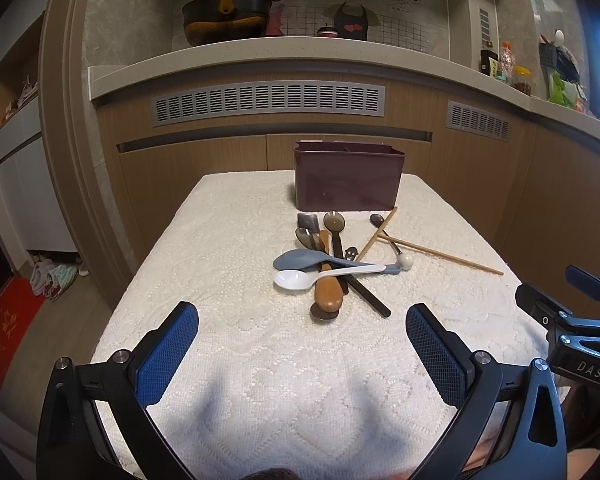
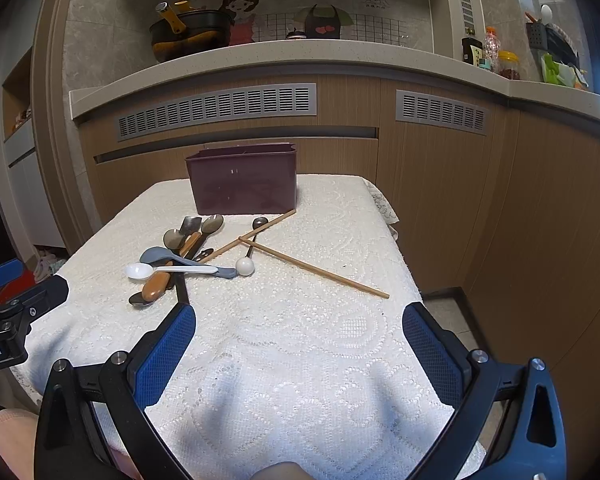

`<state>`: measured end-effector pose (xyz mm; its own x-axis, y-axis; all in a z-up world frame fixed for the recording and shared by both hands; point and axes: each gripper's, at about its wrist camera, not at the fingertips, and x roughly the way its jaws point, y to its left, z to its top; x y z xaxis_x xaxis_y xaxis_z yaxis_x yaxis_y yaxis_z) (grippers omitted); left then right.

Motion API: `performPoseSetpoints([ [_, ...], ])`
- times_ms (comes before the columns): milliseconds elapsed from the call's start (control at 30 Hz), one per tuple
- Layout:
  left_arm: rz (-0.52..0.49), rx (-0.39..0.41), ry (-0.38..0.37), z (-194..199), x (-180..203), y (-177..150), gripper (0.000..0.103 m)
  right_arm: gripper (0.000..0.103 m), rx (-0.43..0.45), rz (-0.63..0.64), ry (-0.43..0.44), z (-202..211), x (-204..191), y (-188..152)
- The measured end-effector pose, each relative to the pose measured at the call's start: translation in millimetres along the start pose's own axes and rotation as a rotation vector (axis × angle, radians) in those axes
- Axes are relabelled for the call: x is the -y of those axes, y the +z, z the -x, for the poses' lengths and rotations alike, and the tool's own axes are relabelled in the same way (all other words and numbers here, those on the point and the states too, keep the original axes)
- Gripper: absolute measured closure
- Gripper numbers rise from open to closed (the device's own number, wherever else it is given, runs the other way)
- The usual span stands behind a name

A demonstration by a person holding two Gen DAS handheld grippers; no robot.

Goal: Organize utensils

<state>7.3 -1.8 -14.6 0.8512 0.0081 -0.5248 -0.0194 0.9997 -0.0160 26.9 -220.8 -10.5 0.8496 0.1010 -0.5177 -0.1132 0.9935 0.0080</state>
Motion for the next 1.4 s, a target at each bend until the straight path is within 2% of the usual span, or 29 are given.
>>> performPoseSetpoints([
  [1400, -0.001, -0.006, 0.0, -0.7, 0.2, 1.2, 0.0, 0.0, -0.014, -0.002, 0.001, -3.5, -1.1, -2.2],
])
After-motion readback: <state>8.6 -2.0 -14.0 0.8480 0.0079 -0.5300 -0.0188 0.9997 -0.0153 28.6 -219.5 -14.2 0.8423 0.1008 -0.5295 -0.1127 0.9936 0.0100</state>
